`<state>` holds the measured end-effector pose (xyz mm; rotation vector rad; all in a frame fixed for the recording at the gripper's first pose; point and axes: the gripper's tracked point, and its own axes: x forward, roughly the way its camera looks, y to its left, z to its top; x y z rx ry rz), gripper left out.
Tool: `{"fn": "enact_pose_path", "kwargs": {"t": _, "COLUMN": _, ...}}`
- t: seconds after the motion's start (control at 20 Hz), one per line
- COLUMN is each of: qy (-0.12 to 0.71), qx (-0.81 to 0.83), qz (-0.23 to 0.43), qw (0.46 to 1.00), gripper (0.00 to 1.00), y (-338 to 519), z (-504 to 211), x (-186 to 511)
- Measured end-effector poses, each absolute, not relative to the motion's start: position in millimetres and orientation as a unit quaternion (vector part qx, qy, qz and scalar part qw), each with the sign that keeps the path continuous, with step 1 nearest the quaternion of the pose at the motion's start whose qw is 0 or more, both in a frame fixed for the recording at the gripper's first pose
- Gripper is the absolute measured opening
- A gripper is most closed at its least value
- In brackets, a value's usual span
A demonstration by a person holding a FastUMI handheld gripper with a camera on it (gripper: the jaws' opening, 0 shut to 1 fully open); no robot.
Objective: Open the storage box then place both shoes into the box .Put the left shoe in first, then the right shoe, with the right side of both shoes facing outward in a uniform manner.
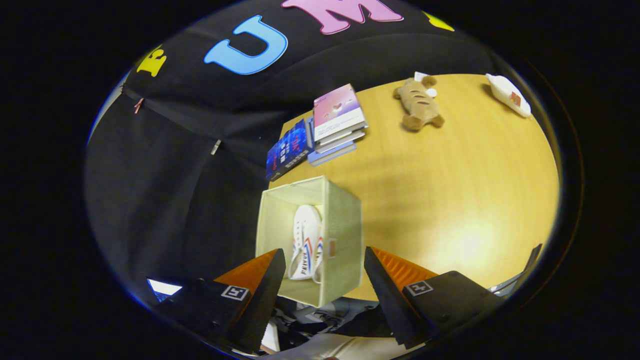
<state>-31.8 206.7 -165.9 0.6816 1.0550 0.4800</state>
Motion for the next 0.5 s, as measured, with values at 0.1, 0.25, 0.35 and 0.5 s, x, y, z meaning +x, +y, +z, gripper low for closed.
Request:
{"fn": "enact_pose_path", "kwargs": {"t": 0.1, "qy": 0.470, "qx": 0.298, "qz": 0.195, "qw": 0.808, "gripper": 0.97, "y": 175.8, "z": -176.6, "x": -31.3}}
{"fn": "enact_pose_path", "kwargs": {"t": 0.25, "qy": 0.438, "qx": 0.268, "qz": 0.163, "qw": 0.843, "gripper": 0.97, "y": 130.5, "z": -192.5, "x": -25.0}}
{"fn": "enact_pose_path", "kwargs": {"t": 0.35, "qy": 0.410, "qx": 0.229, "qz": 0.141, "qw": 0.871, "gripper": 0.97, "y": 101.0, "z": -201.3, "x": -28.2}}
{"fn": "enact_pose_path", "kwargs": {"t": 0.5, "qy": 0.362, "qx": 0.181, "qz": 0.113, "qw": 0.907, "gripper": 0.99, "y": 72.0, "z": -202.6, "x": -30.2}}
